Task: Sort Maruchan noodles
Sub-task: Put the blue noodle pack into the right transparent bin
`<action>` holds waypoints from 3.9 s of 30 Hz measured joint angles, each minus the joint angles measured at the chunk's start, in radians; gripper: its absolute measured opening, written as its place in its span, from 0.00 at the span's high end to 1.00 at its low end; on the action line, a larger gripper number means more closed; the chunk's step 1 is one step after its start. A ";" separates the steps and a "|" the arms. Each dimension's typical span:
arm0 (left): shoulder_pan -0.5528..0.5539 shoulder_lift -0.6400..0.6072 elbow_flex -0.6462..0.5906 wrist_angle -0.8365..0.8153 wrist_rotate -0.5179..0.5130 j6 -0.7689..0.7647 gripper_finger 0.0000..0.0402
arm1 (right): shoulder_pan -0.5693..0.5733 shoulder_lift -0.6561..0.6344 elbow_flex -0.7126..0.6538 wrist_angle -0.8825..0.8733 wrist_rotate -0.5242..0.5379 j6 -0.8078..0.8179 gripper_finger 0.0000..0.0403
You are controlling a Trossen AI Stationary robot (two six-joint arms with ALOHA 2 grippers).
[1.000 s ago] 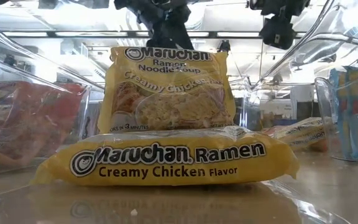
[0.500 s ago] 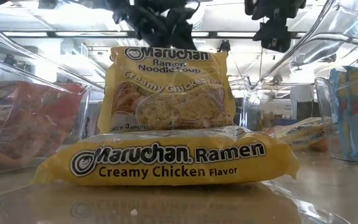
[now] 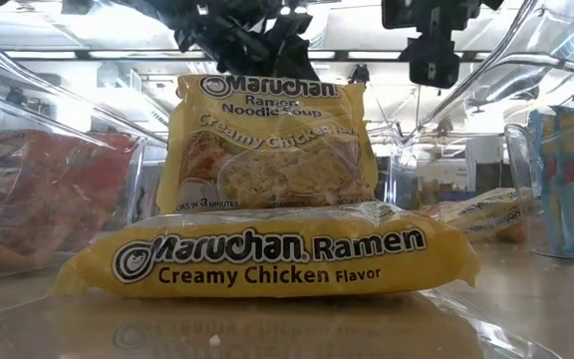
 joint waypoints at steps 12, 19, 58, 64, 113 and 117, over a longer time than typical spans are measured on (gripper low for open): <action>0.007 0.014 0.002 -0.001 -0.055 -0.163 0.39 | -0.096 -0.030 -0.029 -0.035 -0.008 -0.104 0.56; 0.075 0.134 0.016 -0.002 -0.037 -0.265 0.39 | -0.289 -0.012 -0.116 -0.036 -0.066 -0.207 0.61; 0.091 0.371 0.155 0.041 -0.036 -0.308 0.39 | -0.381 0.400 -0.231 0.191 0.117 -0.344 0.69; 0.081 0.370 0.154 0.034 -0.037 -0.263 0.39 | -0.389 0.404 -0.231 0.172 0.127 -0.363 0.69; 0.072 0.482 0.143 0.331 -0.024 -0.465 0.56 | -0.394 0.348 -0.247 0.164 0.067 -0.423 0.69; 0.072 0.482 0.143 0.331 -0.018 -0.464 0.67 | -0.394 0.345 -0.246 0.156 0.063 -0.432 0.69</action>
